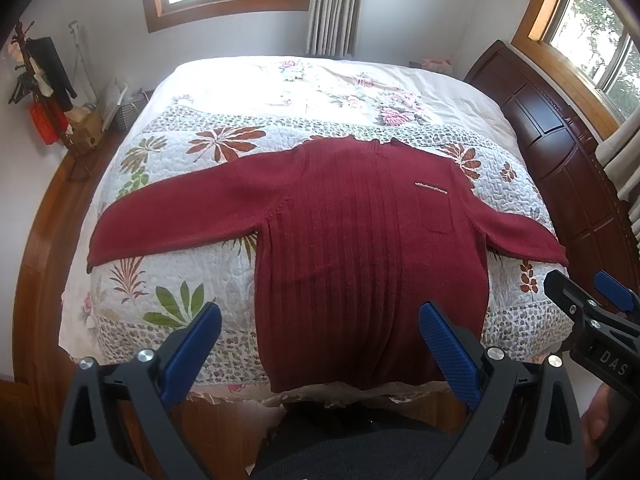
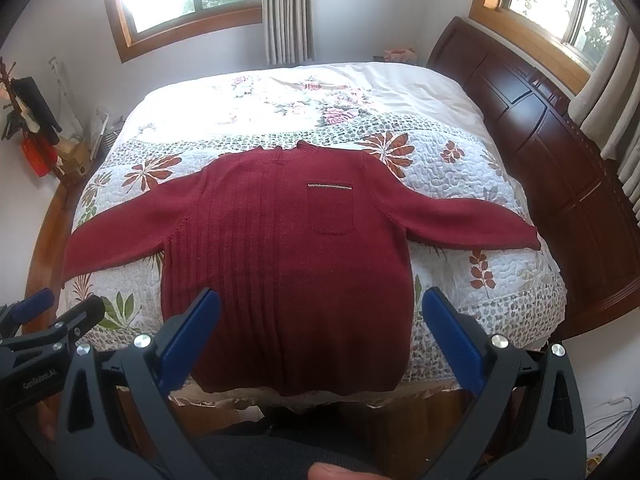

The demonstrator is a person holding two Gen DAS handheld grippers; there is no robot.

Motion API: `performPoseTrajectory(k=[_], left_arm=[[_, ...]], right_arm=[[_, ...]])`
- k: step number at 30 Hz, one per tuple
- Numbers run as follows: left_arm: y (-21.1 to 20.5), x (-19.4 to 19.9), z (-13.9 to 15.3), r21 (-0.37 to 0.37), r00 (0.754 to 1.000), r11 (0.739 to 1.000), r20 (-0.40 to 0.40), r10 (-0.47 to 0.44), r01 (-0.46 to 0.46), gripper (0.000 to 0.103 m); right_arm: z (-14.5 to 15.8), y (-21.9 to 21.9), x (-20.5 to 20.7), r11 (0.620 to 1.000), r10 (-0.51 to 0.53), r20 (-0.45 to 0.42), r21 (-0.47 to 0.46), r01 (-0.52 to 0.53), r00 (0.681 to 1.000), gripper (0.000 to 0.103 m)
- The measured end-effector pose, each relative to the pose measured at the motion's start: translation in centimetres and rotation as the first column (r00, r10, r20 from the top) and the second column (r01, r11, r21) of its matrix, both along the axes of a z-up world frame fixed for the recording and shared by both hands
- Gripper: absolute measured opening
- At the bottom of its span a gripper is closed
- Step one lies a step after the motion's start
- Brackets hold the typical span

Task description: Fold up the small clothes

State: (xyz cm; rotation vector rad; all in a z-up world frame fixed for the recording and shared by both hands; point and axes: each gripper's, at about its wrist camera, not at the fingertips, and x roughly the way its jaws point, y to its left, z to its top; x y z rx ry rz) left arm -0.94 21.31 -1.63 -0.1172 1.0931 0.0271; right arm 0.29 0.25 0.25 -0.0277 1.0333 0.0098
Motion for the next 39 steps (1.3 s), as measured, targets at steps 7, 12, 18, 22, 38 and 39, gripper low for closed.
performPoseTrajectory(k=[7,12,18,22,38,39], left_arm=[[0.0,0.02,0.02,0.0,1.0,1.0,0.0,0.0,0.0,0.099],[0.01,0.06,0.04,0.0,1.0,1.0,0.004,-0.001,0.001,0.099],[0.07,0.1,0.14,-0.001,1.0,1.0,0.007,-0.004,0.004,0.099],[0.05,0.13,0.18,-0.001,1.0,1.0,0.006,-0.005,0.005,0.099],[0.11,0.2,0.32,-0.002,1.0,1.0,0.009,-0.008,0.008,0.099],[0.15,0.22,0.34,-0.004,1.0,1.0,0.008,-0.008,0.008,0.099]], right_arm=[[-0.05,0.13,0.1,1.0,0.004,-0.004,-0.002,-0.004,1.0,0.1],[-0.06,0.15,0.09,1.0,0.004,0.002,-0.004,-0.004,1.0,0.1],[-0.02,0.13,0.09,1.0,0.004,0.003,-0.004,-0.004,1.0,0.1],[0.05,0.08,0.1,1.0,0.004,0.005,-0.005,-0.003,1.0,0.1],[0.12,0.17,0.1,1.0,0.003,0.006,-0.006,-0.003,1.0,0.1],[0.1,0.16,0.07,1.0,0.003,0.006,-0.006,-0.003,1.0,0.1]])
